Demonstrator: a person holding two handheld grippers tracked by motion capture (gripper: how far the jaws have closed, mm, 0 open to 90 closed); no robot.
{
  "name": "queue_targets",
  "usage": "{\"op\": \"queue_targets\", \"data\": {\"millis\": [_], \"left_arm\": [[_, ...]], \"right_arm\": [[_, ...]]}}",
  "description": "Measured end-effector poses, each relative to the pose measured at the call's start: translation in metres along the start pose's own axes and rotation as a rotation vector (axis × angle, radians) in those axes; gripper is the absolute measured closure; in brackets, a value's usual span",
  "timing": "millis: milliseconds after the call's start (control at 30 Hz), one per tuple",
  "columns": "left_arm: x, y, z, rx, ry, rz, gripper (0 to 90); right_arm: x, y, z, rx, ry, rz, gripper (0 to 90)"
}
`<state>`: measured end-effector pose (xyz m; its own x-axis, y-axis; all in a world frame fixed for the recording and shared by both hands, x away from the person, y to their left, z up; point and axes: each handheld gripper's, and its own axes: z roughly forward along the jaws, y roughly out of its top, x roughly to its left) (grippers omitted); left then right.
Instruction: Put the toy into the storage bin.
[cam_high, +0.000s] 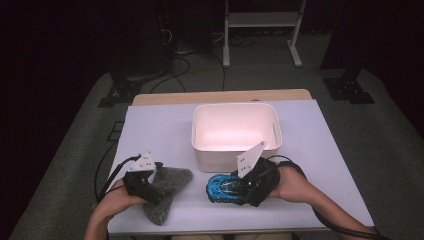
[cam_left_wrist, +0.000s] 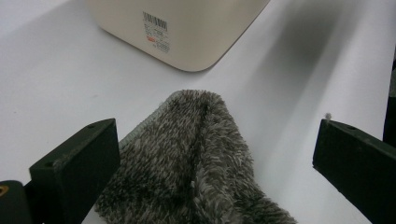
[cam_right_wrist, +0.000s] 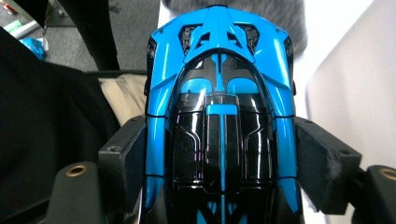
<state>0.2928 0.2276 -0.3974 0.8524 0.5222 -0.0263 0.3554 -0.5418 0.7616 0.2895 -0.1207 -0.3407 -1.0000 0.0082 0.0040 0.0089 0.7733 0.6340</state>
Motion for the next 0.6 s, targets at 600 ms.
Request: {"op": "queue_targets", "data": {"millis": [600], "left_arm": [[0.001, -0.001, 0.0, -0.005, -0.002, -0.009, 0.3]], "right_arm": [[-0.027, 0.049, -0.065, -0.028, -0.05, -0.003, 25.3]]}}
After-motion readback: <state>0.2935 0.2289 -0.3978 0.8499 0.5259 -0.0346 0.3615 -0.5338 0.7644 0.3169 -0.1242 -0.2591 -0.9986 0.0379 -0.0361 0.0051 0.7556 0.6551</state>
